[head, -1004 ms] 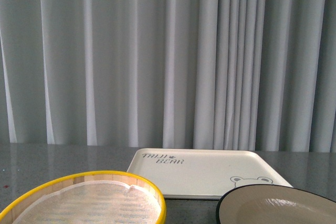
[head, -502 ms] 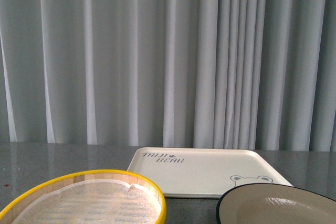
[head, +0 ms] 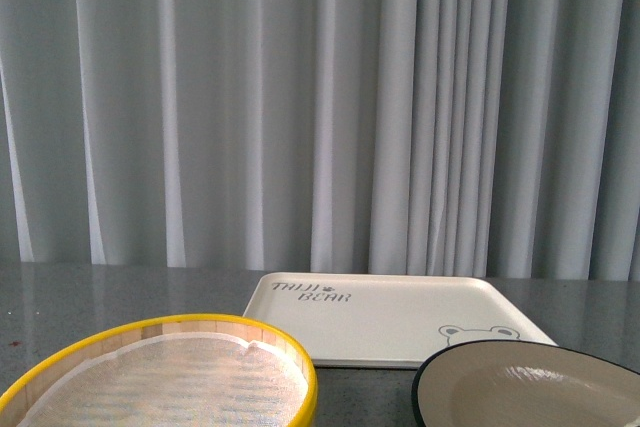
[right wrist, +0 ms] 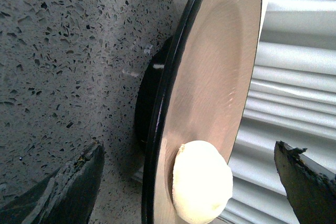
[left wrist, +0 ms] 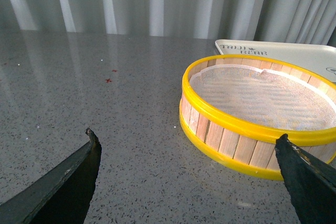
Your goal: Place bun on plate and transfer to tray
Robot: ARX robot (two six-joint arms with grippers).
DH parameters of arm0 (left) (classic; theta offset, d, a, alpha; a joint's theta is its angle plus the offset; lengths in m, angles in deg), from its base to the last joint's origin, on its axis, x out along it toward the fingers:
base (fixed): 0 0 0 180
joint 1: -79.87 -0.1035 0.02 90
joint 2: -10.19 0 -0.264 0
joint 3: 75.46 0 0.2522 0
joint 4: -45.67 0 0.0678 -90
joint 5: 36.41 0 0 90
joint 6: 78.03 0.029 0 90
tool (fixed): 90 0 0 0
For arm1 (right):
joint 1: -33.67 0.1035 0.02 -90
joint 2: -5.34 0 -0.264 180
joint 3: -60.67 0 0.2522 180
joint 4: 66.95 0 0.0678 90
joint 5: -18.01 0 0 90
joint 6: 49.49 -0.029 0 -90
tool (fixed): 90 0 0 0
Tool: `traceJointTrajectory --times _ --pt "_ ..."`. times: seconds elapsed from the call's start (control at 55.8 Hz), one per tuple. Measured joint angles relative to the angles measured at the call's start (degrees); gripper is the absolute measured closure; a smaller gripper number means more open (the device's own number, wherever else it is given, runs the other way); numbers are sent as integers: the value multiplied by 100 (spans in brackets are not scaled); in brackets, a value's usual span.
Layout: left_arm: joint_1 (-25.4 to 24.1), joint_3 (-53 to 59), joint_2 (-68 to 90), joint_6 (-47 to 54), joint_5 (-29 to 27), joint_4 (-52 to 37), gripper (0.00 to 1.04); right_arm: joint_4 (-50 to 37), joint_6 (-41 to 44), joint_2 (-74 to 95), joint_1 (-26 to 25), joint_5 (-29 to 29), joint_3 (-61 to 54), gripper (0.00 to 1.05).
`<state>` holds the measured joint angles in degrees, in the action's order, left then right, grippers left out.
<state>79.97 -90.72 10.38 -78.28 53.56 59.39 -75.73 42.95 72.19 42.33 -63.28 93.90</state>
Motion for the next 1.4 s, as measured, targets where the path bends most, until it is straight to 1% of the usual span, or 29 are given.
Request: traceJointTrajectory --times 0.125,0.143,0.179,0.251,0.269,0.305,0.358,0.448,0.466,0.502,0.556,0.663,0.735,0.86,0.95,1.057,1.165,1.272,1.398 --pt "0 0 0 0 0 0 7 -162 -122 101 33 -15 0 9" --pt "0 0 0 0 0 0 7 -205 -146 116 42 -20 0 9" --pt "0 0 0 0 0 0 7 -249 -177 138 57 -24 0 13" --pt "0 0 0 0 0 0 7 -313 -203 155 92 -33 -7 26" --pt "0 0 0 0 0 0 7 -313 -219 155 98 -48 -9 28" --pt "0 0 0 0 0 0 7 -304 -284 149 122 -92 -15 35" --pt "0 0 0 0 0 0 7 -308 -332 144 133 -120 -39 42" --pt "0 0 0 0 0 0 7 -387 -490 142 142 -201 -168 58" --pt "0 0 0 0 0 0 7 -411 -496 142 140 -201 -188 60" --pt "0 0 0 0 0 0 7 -476 -535 142 120 -199 -258 67" --pt "0 0 0 0 0 0 7 -535 -542 140 87 -184 -326 74" --pt "0 0 0 0 0 0 7 -645 -520 81 -57 -125 -457 93" --pt "0 0 0 0 0 0 7 -798 -396 9 -170 -92 -514 102" --pt "0 0 0 0 0 0 7 -1228 -234 68 -468 -92 -551 102" --pt "0 0 0 0 0 0 7 -1327 -221 42 -608 -129 -505 102" --pt "0 0 0 0 0 0 7 -1064 -210 -109 -713 -83 -295 102" --pt "0 0 0 0 0 0 7 -721 -153 -175 -732 136 11 102" --pt "0 0 0 0 0 0 7 -393 -101 -28 -728 457 542 102" --pt "0 0 0 0 0 0 7 -234 44 435 -758 649 1174 102"
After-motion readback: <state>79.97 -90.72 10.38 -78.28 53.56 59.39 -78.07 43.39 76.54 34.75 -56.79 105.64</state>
